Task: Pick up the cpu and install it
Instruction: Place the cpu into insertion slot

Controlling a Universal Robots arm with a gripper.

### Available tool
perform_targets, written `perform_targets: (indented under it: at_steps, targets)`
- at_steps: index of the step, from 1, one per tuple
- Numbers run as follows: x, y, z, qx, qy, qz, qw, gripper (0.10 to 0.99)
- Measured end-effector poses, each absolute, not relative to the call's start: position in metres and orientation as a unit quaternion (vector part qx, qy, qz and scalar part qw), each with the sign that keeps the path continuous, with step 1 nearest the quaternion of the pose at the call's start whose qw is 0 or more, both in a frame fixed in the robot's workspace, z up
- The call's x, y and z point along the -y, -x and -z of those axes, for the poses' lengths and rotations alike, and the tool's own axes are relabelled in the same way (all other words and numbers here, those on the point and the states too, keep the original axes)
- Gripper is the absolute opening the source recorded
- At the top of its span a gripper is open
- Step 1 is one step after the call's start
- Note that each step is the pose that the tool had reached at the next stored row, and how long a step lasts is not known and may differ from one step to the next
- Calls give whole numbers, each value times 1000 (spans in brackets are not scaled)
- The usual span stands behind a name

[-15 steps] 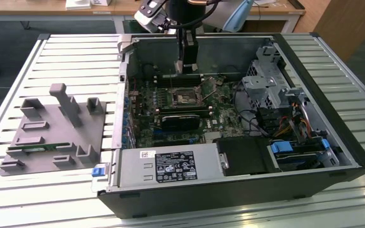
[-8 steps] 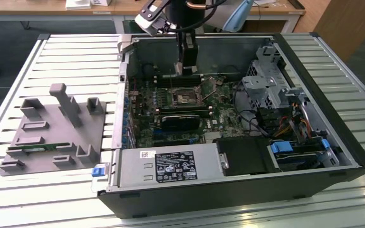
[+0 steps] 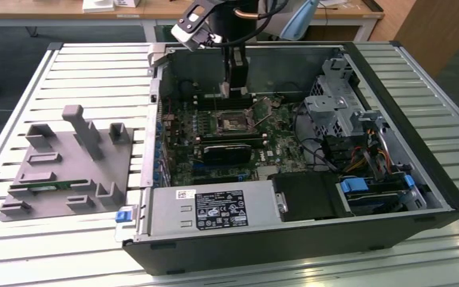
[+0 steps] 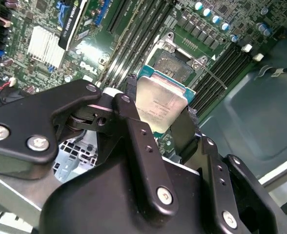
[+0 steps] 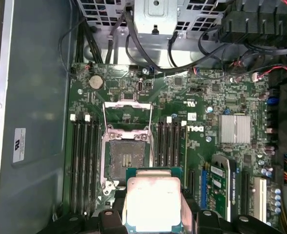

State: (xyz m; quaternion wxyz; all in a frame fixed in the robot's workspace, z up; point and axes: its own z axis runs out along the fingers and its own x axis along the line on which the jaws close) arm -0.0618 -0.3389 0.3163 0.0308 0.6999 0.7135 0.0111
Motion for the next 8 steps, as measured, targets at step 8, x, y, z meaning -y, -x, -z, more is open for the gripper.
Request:
perform_targets:
  at_steps: [8]
  targets:
    - [338, 60, -303, -709, -705, -11, 31, 529]
